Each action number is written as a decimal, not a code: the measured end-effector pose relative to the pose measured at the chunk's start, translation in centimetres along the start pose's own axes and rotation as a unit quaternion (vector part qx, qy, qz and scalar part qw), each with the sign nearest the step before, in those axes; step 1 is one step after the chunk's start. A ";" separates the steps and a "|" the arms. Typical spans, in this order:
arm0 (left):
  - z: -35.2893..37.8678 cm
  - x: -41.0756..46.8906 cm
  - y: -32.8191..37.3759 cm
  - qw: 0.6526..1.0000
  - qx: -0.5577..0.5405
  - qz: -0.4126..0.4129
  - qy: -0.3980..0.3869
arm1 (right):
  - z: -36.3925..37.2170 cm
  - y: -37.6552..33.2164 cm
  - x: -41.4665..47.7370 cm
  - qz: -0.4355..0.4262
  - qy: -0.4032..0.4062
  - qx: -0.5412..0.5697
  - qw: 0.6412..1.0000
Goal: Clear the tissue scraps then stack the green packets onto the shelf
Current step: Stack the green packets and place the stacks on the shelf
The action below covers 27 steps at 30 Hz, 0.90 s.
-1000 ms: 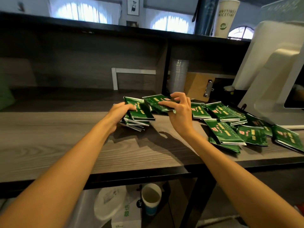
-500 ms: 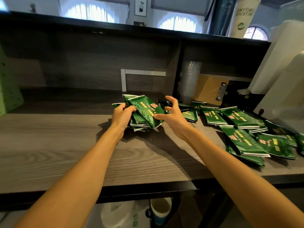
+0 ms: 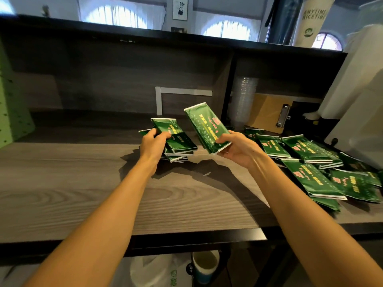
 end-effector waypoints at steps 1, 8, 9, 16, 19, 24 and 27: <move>0.2 0.0 -0.1 1.000 -0.004 -0.011 -0.008 | 0.1 0.2 -0.1 0.011 -0.018 0.003 1.000; 0.3 0.1 -0.5 0.998 0.001 -0.042 -0.036 | 0.2 0.8 -1.2 0.033 -0.103 -0.074 0.991; 0.6 0.0 -0.4 0.998 0.010 -0.037 -0.050 | -0.1 0.4 -0.9 0.013 -0.085 -0.059 0.995; 4.5 -2.0 -0.6 0.983 0.078 -0.021 -0.167 | -1.2 0.0 -0.4 -0.077 0.102 -0.108 0.986; 5.7 -3.0 -1.1 0.973 0.091 -0.035 -0.208 | 0.4 0.0 -0.8 -0.105 0.117 -0.104 0.982; 5.7 -3.5 -0.7 0.973 0.095 -0.009 -0.209 | 1.0 -0.5 -1.0 -0.135 0.114 -0.079 0.981; 5.5 -3.8 0.6 0.972 0.078 0.057 -0.212 | 1.4 0.9 -1.1 -0.054 0.037 -0.008 0.998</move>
Point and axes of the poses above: each hand's wrist, its own x-axis towards the middle knuckle, its own z-axis out of the palm, y = z × x, the point moved 10 cm from there along x, towards the middle knuckle, and after that the axes turned 9 degrees about -z, right-handed, at the moved point
